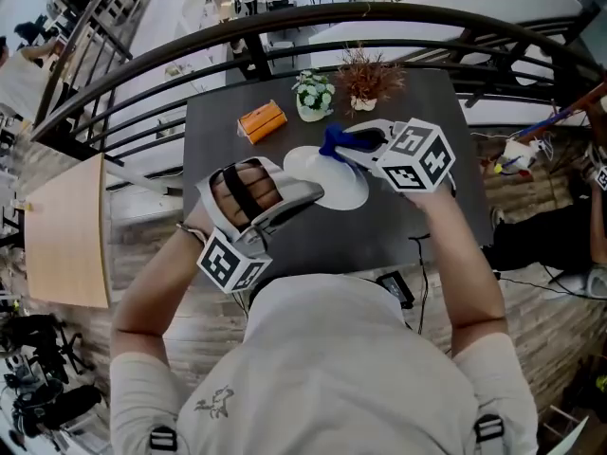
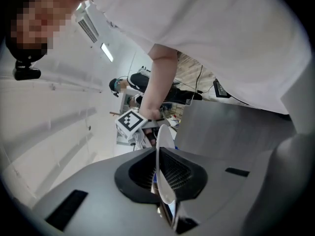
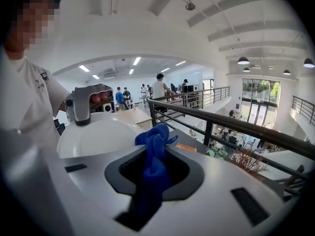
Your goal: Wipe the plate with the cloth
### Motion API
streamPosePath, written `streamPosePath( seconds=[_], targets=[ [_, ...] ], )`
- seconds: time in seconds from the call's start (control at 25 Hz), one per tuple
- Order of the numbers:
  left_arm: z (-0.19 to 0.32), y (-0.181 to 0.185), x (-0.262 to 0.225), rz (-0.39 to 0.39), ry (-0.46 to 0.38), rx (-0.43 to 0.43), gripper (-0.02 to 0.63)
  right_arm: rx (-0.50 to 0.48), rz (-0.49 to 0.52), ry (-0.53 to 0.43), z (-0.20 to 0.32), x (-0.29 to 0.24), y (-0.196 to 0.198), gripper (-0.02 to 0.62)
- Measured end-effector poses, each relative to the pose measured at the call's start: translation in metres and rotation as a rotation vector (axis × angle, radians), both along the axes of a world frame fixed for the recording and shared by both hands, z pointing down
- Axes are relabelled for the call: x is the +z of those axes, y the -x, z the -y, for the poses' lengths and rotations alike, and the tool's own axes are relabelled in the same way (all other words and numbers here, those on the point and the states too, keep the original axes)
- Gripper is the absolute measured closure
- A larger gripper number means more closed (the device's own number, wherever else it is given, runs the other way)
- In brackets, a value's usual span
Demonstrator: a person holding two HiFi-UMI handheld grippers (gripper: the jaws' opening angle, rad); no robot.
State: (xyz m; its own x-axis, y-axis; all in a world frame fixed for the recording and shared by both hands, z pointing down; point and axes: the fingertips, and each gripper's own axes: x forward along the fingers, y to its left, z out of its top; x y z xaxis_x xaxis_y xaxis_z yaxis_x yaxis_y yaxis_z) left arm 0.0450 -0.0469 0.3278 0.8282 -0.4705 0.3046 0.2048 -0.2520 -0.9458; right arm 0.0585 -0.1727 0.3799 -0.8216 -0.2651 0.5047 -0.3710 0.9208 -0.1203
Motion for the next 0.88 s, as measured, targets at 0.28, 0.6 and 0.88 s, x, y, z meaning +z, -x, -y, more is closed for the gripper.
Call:
streamPosePath(
  seconds=[0.28, 0.6, 0.88],
  targets=[
    [-0.009, -0.016, 0.001, 0.035, -0.015, 0.051, 0.588, -0.098, 0.01, -0.03, -0.01, -0.028, 0.042, 0.524],
    [0.003, -0.011, 0.008, 0.048, 0.005, 0.001, 0.588, -0.191, 0.168, 0.026, -0.053, -0.069, 0.058, 0.524],
    [0.031, 0.022, 0.005, 0.055, -0.002, -0.116, 0.588, -0.111, 0.278, 0.116, -0.063, -0.069, 0.028, 0.525]
  ],
)
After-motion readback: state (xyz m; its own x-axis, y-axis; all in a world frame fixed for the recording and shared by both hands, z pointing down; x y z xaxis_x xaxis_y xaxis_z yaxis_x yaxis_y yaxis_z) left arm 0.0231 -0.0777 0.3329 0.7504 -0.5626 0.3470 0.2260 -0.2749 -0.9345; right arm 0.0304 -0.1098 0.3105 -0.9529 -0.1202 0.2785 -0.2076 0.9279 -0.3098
